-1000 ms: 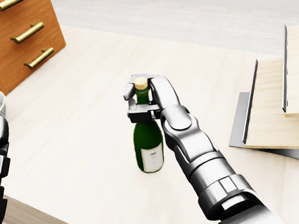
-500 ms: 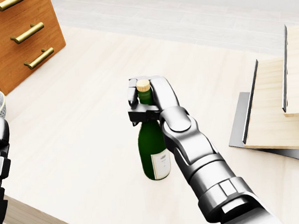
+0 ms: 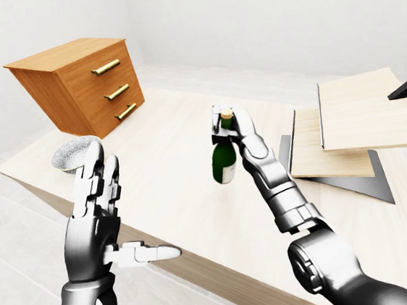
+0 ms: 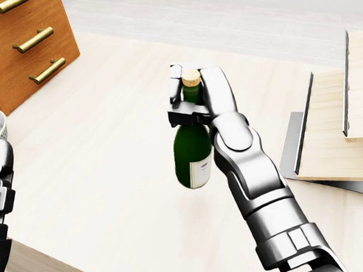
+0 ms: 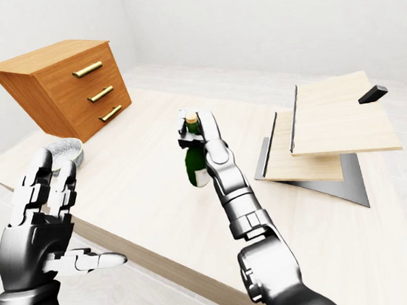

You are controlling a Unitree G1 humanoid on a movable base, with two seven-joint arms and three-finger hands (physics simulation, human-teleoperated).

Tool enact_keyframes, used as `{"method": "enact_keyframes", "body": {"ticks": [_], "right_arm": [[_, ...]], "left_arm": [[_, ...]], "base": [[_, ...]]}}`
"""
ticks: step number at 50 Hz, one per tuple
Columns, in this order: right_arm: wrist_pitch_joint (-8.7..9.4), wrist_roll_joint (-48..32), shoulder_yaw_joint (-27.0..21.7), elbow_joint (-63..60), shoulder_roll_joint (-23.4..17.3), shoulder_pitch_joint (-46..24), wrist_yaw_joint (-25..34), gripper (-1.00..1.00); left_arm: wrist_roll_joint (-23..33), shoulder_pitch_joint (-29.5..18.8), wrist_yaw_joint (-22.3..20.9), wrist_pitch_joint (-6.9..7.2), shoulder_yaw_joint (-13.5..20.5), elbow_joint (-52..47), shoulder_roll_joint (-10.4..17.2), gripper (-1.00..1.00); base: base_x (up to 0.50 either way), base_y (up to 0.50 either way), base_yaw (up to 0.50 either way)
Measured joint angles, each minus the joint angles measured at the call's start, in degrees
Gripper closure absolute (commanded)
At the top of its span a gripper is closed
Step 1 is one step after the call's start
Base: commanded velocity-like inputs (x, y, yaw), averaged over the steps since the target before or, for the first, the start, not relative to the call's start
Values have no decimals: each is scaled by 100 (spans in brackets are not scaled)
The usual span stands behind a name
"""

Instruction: Put the wine bottle on the wine rack.

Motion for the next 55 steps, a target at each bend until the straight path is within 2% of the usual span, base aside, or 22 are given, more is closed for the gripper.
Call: {"method": "enact_keyframes", "body": {"ticks": [18, 32, 42, 55], "right_arm": [[0, 599, -319, -1407, -398, 7, 3, 100], [0, 1512, -760, -1778, -1011, -314, -67, 100], [0, 2194, -1079, -1803, -1491, -594, -226, 100], [0, 3001, -1361, -1230, -2130, -945, -416, 100]], "left_arm": [[-19, -9, 38, 0, -46, 38, 19, -100], [-65, -52, 44, 0, 14, 62, 39, -100], [-66, -77, 56, 0, 9, 65, 46, -100], [-58, -101, 79, 0, -12, -22, 56, -100]], "base": [[0, 0, 0], [0, 0, 0], [0, 0, 0], [0, 0, 0]]}}
